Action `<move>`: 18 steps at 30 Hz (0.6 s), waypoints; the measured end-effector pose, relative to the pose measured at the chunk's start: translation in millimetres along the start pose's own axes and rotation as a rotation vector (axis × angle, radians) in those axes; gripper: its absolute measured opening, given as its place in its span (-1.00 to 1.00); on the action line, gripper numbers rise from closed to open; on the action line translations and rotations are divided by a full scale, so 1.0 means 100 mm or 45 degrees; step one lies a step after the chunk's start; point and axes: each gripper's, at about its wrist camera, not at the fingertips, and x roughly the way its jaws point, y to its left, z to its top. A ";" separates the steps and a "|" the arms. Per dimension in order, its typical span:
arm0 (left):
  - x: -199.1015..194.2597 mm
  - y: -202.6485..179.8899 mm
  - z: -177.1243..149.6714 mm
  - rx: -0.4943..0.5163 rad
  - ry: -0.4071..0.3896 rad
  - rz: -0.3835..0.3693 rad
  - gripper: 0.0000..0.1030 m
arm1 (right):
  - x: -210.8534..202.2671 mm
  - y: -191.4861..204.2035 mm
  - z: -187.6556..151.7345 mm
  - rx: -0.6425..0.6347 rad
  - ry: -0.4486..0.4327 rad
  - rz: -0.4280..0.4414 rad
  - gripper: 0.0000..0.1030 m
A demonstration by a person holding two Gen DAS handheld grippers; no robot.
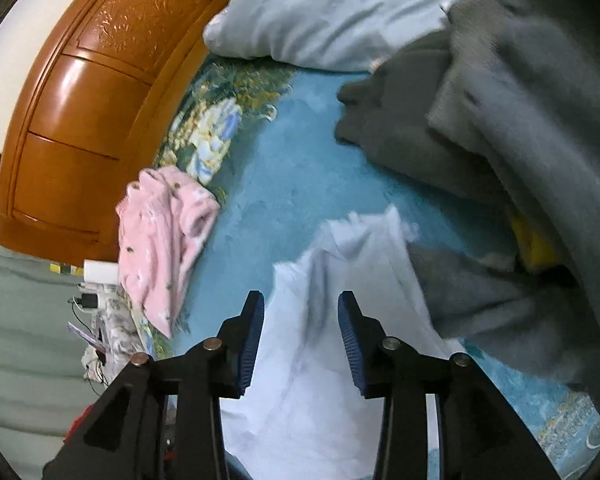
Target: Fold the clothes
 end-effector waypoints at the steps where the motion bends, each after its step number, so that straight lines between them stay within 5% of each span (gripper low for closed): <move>1: 0.05 0.01 0.00 -0.006 0.011 0.021 0.04 | 0.00 -0.04 -0.04 0.004 0.008 0.001 -0.24; 6: 0.20 0.09 -0.01 -0.038 0.036 0.037 -0.10 | -0.01 -0.24 -0.38 0.033 0.061 0.053 -0.24; 11: 0.21 0.09 0.04 -0.096 0.024 -0.039 -0.95 | -0.04 -0.37 -0.65 0.075 0.099 0.131 -0.24; 14: 0.02 0.14 0.14 -0.187 -0.075 -0.177 -0.95 | -0.04 -0.42 -0.75 0.101 0.125 0.172 -0.24; 18: -0.23 0.33 0.32 -0.294 -0.228 -0.233 -0.95 | -0.05 -0.45 -0.81 0.066 0.112 0.127 -0.24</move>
